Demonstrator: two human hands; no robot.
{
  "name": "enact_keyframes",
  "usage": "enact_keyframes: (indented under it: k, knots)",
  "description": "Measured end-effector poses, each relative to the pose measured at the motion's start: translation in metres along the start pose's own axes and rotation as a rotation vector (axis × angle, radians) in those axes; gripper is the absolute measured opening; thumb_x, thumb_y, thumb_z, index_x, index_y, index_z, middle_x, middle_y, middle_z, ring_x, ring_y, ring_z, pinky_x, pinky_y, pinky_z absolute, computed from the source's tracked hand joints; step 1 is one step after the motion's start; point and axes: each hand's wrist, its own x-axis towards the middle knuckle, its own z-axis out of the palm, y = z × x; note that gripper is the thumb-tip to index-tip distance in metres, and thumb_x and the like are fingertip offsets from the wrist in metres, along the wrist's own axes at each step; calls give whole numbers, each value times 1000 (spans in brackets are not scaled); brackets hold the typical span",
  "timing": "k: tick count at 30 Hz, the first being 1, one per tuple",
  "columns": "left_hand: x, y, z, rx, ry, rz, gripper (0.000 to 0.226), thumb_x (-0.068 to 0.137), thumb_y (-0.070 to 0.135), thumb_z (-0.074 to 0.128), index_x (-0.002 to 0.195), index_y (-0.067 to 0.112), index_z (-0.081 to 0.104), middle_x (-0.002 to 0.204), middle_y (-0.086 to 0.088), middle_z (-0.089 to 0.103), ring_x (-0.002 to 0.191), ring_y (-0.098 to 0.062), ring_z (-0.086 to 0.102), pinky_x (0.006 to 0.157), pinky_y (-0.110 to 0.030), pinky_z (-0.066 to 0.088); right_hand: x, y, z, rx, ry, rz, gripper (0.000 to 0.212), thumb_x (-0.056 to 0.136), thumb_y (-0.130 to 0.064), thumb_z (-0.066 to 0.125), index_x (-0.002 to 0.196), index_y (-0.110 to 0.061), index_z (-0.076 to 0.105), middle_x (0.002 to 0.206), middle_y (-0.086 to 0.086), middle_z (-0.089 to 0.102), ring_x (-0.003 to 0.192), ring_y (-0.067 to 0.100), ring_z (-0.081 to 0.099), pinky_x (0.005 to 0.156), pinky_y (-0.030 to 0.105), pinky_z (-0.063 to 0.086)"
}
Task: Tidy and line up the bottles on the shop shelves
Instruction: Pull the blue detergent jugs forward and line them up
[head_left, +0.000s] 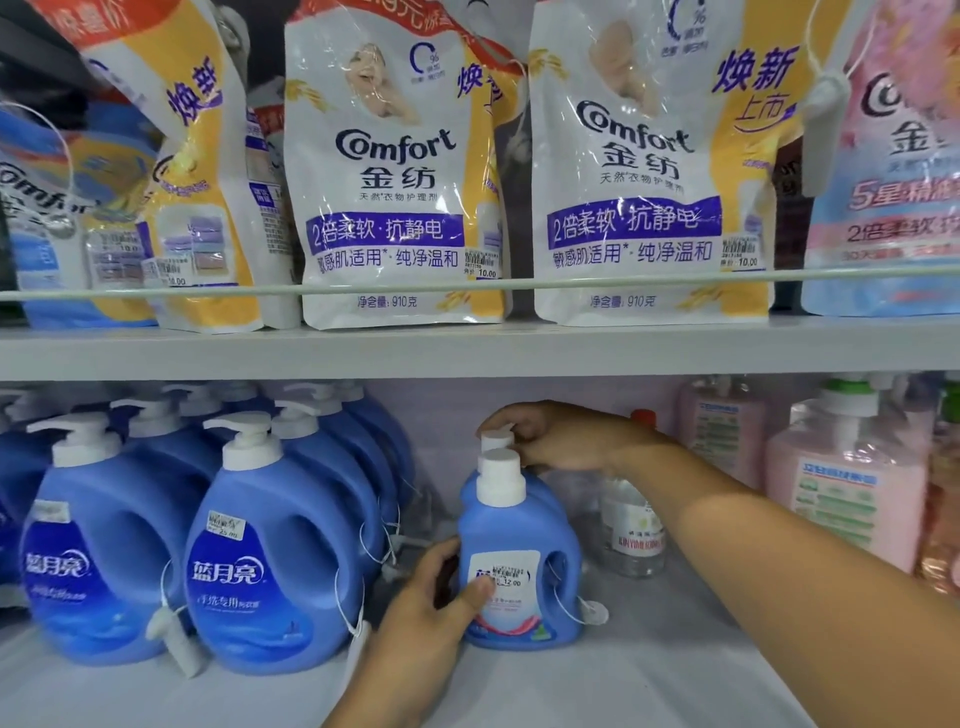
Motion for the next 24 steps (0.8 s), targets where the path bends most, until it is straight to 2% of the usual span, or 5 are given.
enact_keyframes:
  k: [2,6,10,13,24]
  knots:
    - [2,-2,1,-4,3,9,40,94,6,72,127,24,62,116,5,78,107,-5,72,93,-26,56,-12,1,5,20,86,1,38,102,-17,60,138,-28,57,126,1,68,118,17,66,105,34,53]
    - [1,-2,3,-11,12,25,44,94,0,69,133,17,58,115,5,78,101,-1,73,81,-17,56,-54,26,34,163,405,-56,23,95,-50,65,116,-51,59,127,-24,64,113,-6,62,87,8,48]
    - [4,15,7,-51,39,78,59,97,17,68,145,33,39,137,28,53,103,30,55,77,2,46,-84,60,80,123,346,-86,79,65,-65,78,130,-69,32,131,-45,45,122,-15,49,91,3,41]
    - [8,22,9,55,17,133,55,100,38,61,144,46,29,130,45,38,94,48,35,75,12,31,-83,69,100,192,298,-120,93,68,-48,87,116,-90,19,128,-48,47,123,-18,50,91,5,46]
    - [13,10,-1,-33,-46,112,63,80,43,72,141,39,55,123,29,71,113,10,65,84,-7,51,-72,73,110,245,375,-164,92,75,-41,86,134,-76,26,140,-32,52,129,-9,52,103,21,49]
